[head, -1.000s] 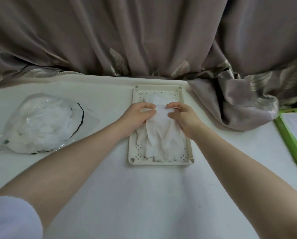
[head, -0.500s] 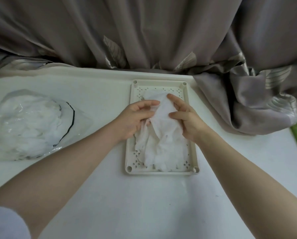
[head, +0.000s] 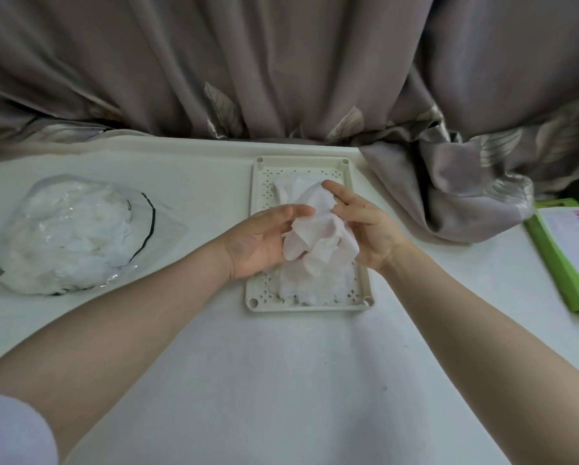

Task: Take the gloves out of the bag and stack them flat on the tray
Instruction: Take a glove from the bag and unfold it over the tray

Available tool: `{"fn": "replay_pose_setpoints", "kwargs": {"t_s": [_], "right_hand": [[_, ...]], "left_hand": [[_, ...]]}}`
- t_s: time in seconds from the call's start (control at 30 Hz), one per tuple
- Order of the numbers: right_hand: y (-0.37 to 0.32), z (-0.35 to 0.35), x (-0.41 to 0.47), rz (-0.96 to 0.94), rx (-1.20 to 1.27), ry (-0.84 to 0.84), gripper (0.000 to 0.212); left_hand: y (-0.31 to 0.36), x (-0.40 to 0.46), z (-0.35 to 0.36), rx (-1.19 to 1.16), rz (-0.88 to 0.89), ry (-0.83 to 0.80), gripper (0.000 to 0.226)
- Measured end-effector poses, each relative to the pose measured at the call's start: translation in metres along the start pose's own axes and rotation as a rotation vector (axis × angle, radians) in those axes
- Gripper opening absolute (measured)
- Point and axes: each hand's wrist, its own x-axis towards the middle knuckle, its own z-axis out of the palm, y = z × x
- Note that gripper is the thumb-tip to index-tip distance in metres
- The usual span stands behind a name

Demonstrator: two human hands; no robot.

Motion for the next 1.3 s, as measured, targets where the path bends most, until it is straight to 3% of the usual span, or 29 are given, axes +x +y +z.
{"fn": "replay_pose_setpoints", "kwargs": {"t_s": [0.1,0.17,0.27,0.37,0.5,0.67,0.8,0.97,1.3], "right_hand": [[-0.002,0.000,-0.011,0.033,-0.074,0.050,0.068],[0.001,-0.002,-0.014,0.040,-0.303,0.142,0.069],[0.009,-0.007,-0.016,0.064,-0.809,0.262,0.075],[0.016,-0.014,-0.007,0.073,-1.204,0.268,0.084],[0.013,-0.018,0.011,0.059,-1.344,0.258,0.083],[0.004,-0.025,0.039,-0.043,-1.407,0.247,0.074],[0.004,-0.035,0.059,-0.090,-1.509,0.215,0.074],[0.007,-0.033,0.065,-0.136,-1.461,0.152,0.077],[0.011,-0.027,0.029,-0.268,-1.366,0.038,0.081]], "left_hand": [[0.000,-0.008,0.012,0.054,-0.023,0.080,0.021],[0.000,-0.010,0.012,0.174,-0.085,0.209,0.009],[-0.006,-0.009,0.006,0.591,-0.223,0.284,0.018],[-0.012,-0.001,-0.001,1.027,-0.212,0.336,0.022],[-0.007,0.012,-0.002,1.225,-0.183,0.367,0.012],[0.009,0.031,-0.014,1.342,-0.107,0.429,0.020],[0.017,0.036,-0.029,1.369,-0.133,0.378,0.020],[0.016,0.042,-0.034,1.396,-0.041,0.504,0.014],[0.019,0.048,-0.018,0.553,0.004,0.516,0.016]]}}
